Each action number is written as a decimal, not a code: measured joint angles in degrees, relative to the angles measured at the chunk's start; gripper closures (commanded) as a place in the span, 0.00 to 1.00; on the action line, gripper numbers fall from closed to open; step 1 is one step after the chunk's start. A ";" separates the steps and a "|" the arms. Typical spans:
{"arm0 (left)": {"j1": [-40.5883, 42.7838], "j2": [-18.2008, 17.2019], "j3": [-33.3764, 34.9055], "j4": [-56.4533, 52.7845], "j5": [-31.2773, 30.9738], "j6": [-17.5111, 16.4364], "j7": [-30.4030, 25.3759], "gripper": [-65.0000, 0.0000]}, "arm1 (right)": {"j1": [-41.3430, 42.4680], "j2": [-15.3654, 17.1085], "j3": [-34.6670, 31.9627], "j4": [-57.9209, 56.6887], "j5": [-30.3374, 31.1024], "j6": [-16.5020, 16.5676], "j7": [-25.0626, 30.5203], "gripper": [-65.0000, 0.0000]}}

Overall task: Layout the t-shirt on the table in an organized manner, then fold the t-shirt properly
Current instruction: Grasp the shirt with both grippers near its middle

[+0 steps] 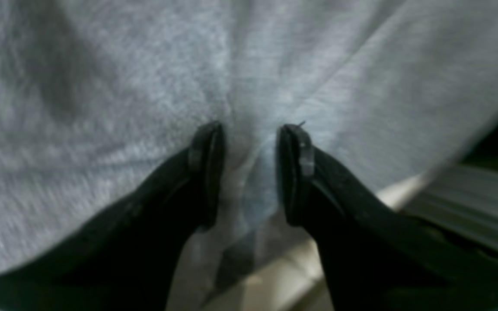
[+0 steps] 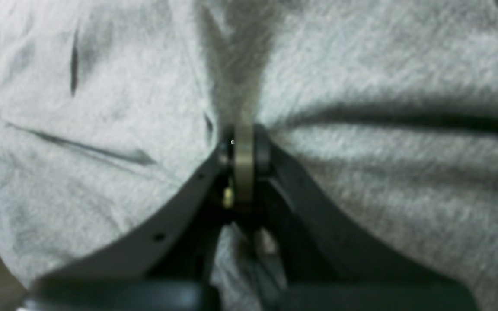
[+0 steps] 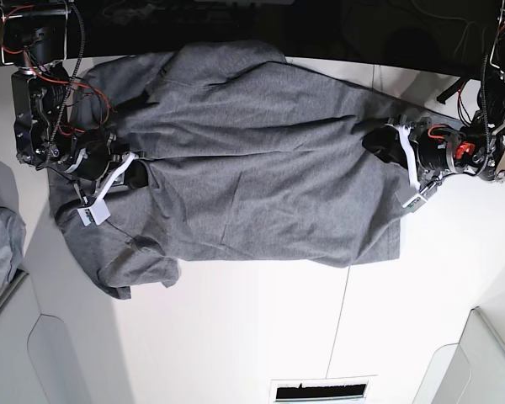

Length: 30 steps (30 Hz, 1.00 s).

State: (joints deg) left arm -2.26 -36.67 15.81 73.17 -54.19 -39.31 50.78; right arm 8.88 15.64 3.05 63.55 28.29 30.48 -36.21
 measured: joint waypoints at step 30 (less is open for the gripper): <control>-9.73 4.79 -13.51 -10.43 14.67 -0.20 -18.75 1.00 | -1.49 -8.17 4.46 15.19 6.51 1.68 -10.99 1.00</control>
State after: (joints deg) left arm -11.99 -31.88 2.31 62.74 -39.53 -39.51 32.03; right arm 7.40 7.46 7.51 78.74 34.81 32.16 -47.20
